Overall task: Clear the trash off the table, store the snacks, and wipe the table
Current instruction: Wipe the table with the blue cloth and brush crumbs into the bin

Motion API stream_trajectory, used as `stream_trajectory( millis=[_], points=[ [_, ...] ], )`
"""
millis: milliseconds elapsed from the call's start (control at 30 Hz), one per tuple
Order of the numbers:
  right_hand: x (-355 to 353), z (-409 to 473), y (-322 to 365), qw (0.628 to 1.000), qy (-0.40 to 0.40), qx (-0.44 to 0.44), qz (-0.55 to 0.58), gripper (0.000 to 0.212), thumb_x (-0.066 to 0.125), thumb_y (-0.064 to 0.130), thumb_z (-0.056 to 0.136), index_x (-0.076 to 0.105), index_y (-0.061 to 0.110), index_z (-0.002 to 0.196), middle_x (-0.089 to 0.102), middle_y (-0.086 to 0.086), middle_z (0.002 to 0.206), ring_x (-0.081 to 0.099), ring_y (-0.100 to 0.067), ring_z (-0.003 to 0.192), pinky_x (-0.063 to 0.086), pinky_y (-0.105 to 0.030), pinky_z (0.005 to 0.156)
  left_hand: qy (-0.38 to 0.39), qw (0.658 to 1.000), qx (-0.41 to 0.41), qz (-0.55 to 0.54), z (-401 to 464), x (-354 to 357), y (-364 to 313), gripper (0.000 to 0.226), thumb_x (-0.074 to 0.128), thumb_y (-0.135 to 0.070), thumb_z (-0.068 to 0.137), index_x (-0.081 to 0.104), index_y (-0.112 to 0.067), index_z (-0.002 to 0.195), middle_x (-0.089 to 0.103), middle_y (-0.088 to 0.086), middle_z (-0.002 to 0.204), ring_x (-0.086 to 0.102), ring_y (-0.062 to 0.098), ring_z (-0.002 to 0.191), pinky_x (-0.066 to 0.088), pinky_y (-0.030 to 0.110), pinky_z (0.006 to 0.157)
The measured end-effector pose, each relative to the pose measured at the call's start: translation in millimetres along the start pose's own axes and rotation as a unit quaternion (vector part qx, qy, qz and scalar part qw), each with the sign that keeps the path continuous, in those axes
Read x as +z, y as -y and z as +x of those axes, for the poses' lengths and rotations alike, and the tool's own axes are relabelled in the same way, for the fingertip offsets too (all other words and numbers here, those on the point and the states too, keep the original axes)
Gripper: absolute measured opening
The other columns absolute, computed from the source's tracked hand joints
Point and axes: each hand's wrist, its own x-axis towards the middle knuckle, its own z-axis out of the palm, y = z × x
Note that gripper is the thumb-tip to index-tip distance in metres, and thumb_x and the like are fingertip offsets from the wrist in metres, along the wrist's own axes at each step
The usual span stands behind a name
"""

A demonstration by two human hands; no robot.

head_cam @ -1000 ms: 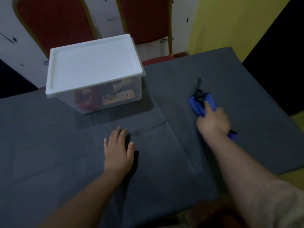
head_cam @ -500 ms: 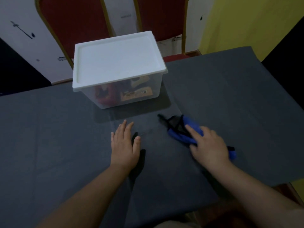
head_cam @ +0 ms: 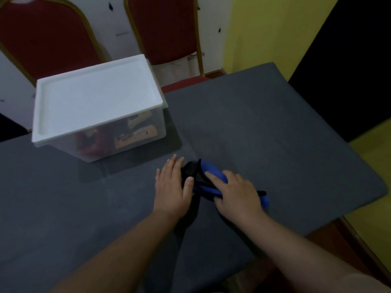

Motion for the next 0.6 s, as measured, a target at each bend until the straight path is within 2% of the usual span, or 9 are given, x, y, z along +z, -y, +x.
stream_trajectory(
  millis=[67, 133, 233, 367, 500, 600],
  points=[
    [-1.7, -9.8, -40.4, 0.999, -0.026, 0.033, -0.008, 0.068, 0.061, 0.033, 0.082, 0.033, 0.038, 0.144, 0.053, -0.009, 0.127, 0.056, -0.03, 0.1, 0.048, -0.038, 0.079, 0.012, 1.0, 0.01, 0.004, 11.3, 12.8, -19.4, 0.076, 0.009, -0.056, 0.083, 0.022, -0.02, 0.148, 0.016, -0.002, 0.157, 0.007, 0.013, 0.145, -0.008, 0.028, 0.115],
    [-6.2, -12.4, -91.4, 0.99, -0.087, 0.111, -0.01, 0.067, 0.07, 0.028, 0.071, 0.05, 0.032, 0.135, 0.062, -0.014, 0.11, 0.061, -0.036, 0.083, 0.052, -0.039, 0.065, 0.028, 0.999, 0.013, 0.021, 21.8, 24.9, -34.1, 0.072, 0.012, -0.054, 0.086, 0.018, -0.02, 0.149, 0.011, -0.003, 0.158, 0.003, 0.012, 0.146, -0.009, 0.03, 0.116],
    [-22.5, -6.6, -172.9, 0.962, -0.084, 0.259, -0.016, 0.062, 0.058, 0.034, 0.082, 0.041, 0.033, 0.141, 0.052, -0.016, 0.124, 0.055, -0.038, 0.103, 0.05, -0.04, 0.079, 0.064, 0.996, 0.006, 0.058, 37.7, 47.4, -49.1, 0.063, 0.022, -0.047, 0.094, 0.011, -0.02, 0.15, 0.003, -0.002, 0.16, -0.003, 0.012, 0.146, -0.008, 0.036, 0.118],
    [-42.4, 22.3, -254.5, 0.906, -0.12, 0.405, 0.015, 0.061, 0.048, 0.035, 0.09, 0.028, 0.031, 0.148, 0.04, -0.023, 0.136, 0.045, -0.042, 0.118, 0.043, -0.045, 0.091, 0.071, 0.99, -0.014, 0.121, 65.2, 70.5, -65.0, 0.067, 0.014, -0.05, 0.092, 0.006, -0.019, 0.151, -0.004, -0.002, 0.16, -0.008, 0.013, 0.146, -0.01, 0.039, 0.118],
    [-55.0, 76.5, -271.9, 0.892, -0.101, 0.44, 0.029, 0.062, 0.044, 0.033, 0.091, 0.023, 0.03, 0.149, 0.039, -0.024, 0.135, 0.043, -0.044, 0.119, 0.041, -0.044, 0.094, 0.066, 0.985, -0.051, 0.151, 100.3, 84.7, -77.9, 0.062, 0.019, -0.047, 0.097, 0.006, -0.018, 0.151, -0.005, -0.002, 0.16, -0.009, 0.015, 0.146, -0.008, 0.043, 0.118],
    [-56.3, 118.8, -232.0, 0.925, -0.111, 0.363, 0.028, 0.059, 0.047, 0.03, 0.087, 0.031, 0.034, 0.143, 0.046, -0.022, 0.126, 0.049, -0.042, 0.113, 0.043, -0.043, 0.09, 0.063, 0.985, -0.066, 0.15, 123.4, 88.3, -84.1, 0.06, 0.02, -0.044, 0.098, 0.007, -0.02, 0.151, -0.004, -0.002, 0.16, -0.008, 0.016, 0.146, -0.007, 0.043, 0.118]
  ],
)
